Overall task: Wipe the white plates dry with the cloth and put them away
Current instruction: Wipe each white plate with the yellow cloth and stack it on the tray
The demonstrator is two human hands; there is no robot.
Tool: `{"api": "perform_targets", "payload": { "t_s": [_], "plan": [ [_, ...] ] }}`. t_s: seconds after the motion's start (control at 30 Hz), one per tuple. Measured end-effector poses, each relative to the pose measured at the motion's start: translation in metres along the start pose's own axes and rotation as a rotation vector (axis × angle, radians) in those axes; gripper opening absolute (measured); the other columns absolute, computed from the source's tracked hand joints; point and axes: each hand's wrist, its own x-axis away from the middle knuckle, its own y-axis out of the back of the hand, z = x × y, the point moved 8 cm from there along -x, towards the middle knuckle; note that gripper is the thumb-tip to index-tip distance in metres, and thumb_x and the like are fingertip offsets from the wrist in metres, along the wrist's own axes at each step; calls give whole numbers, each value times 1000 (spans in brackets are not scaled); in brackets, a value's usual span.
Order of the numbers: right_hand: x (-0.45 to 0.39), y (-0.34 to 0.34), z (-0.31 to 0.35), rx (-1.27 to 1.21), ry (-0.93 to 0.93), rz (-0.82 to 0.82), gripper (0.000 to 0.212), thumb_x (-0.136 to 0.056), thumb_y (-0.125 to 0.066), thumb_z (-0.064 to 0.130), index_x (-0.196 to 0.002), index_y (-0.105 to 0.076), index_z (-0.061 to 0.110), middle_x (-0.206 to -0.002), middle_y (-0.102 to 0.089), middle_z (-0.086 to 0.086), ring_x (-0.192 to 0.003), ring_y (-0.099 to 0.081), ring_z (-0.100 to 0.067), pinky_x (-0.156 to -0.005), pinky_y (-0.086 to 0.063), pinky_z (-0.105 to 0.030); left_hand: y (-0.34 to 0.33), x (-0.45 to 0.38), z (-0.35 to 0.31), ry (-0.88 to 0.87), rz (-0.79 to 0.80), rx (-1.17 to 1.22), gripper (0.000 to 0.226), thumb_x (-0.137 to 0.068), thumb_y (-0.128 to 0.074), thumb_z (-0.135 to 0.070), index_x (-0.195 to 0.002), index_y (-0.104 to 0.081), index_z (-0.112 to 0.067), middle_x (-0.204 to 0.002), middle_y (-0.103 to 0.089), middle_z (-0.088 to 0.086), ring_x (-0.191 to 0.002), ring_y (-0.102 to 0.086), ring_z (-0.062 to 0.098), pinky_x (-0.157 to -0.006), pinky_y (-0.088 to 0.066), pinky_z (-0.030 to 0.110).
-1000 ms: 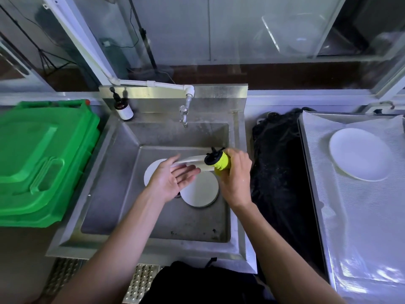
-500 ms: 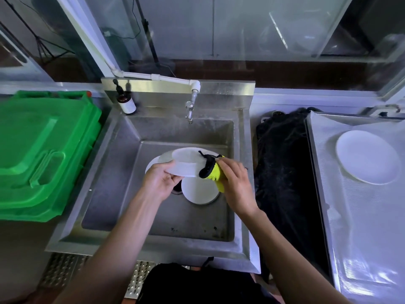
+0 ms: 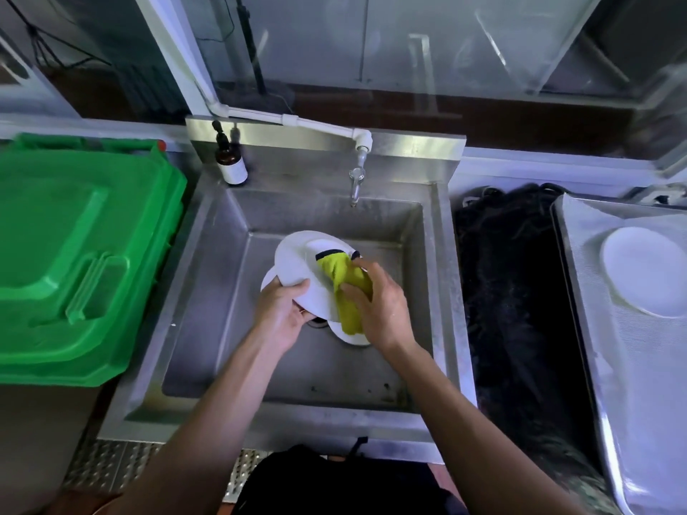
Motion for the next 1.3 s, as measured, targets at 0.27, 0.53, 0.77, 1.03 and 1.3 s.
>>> {"api": "perform_targets", "payload": {
  "t_s": [0.27, 0.53, 0.77, 1.03, 1.3],
  "plan": [
    [-2, -53, 23, 143, 65, -51, 41, -104, -53, 19, -142, -55, 4, -153, -47, -16, -145, -38, -34, -121, -30, -45, 19, -15, -21, 33, 134, 22, 32, -92, -58, 1, -104, -76, -22, -112, -77, 8, -95, -75, 24, -72, -63, 41],
    [5, -87, 60, 214, -21, -124, 44, -108, -43, 20, -151, -45, 8, -161, -36, -9, -153, -24, -27, -123, -21, -46, 24, -26, -35, 67, 203, -2, 29, -93, -60, -1, -97, -78, -22, -100, -77, 7, -82, -74, 22, -75, -55, 38],
    [17, -100, 71, 305, -17, -152, 48, -108, -44, 20, -154, -36, 7, -165, -26, -10, -156, -16, -27, -123, -19, -49, 26, -30, -46, 68, 242, 3, 31, -92, -58, 3, -119, -69, -11, -110, -75, 14, -89, -73, 28, -67, -59, 35],
    [27, -83, 59, 314, 26, -343, 45, -104, -52, 9, -147, -46, -3, -158, -38, -19, -152, -26, -36, -119, -28, -57, 19, -29, -44, 69, 298, -14, 35, -94, -53, 5, -125, -64, -5, -116, -73, 18, -98, -72, 32, -83, -58, 43],
    [6, -55, 25, 157, -165, -277, 50, -111, -35, 19, -158, -25, 6, -168, -12, -12, -157, -3, -26, -128, -3, -35, 3, -31, -44, 62, 342, -72, 31, -93, -53, 3, -121, -64, -6, -113, -75, 12, -102, -73, 29, -93, -54, 52]
  ]
}}
